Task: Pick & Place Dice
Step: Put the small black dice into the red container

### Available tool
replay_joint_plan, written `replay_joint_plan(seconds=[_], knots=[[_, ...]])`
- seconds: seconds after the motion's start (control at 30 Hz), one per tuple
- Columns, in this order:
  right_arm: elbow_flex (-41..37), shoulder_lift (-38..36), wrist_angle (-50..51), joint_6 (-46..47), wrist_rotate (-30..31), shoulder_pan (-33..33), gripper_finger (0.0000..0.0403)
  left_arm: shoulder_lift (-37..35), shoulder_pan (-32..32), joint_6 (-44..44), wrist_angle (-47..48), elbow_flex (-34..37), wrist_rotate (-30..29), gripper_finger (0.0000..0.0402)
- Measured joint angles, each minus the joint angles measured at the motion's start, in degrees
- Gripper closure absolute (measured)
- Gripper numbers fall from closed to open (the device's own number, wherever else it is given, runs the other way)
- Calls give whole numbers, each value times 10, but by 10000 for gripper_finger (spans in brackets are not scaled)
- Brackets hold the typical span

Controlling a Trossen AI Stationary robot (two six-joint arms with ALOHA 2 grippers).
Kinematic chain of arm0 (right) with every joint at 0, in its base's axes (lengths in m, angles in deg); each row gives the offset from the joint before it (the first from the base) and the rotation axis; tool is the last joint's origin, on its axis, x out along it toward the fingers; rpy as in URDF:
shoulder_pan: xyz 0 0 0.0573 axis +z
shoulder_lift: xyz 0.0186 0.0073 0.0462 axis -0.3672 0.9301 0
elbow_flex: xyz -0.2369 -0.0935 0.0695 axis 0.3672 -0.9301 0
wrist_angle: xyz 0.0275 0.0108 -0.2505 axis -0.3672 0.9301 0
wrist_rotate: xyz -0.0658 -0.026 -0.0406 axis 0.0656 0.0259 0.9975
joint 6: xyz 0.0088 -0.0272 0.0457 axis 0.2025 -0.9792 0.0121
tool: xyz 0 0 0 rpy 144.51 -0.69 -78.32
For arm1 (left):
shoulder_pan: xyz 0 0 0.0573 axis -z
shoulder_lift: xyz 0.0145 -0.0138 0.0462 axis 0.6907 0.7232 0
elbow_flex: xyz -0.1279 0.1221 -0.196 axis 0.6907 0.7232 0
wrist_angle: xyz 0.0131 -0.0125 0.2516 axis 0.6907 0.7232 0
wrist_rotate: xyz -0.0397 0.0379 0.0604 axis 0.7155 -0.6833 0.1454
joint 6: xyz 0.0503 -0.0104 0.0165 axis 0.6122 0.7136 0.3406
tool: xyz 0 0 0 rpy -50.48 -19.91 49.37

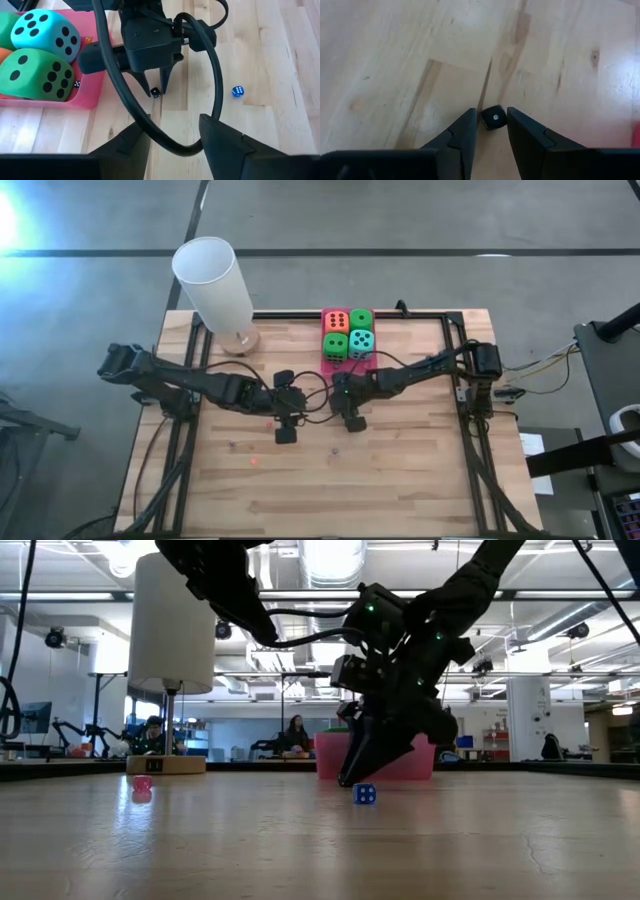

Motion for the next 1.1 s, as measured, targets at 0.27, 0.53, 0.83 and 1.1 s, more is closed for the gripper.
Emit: replay_joint_plan(seconds=[0.27,0.53,0.83,1.1], knots=[[3,8,-3,-12,-1,1,348,0,0,0,0,0,0,218],[11,-15,36,-22,2,1,360,0,0,0,0,0,0,204],[19,-97,84,-29,15,1,358,0,0,-1,3,0,0,192],[-27,-217,94,-24,101,-6,351,1,1,-2,-14,14,0,184]])
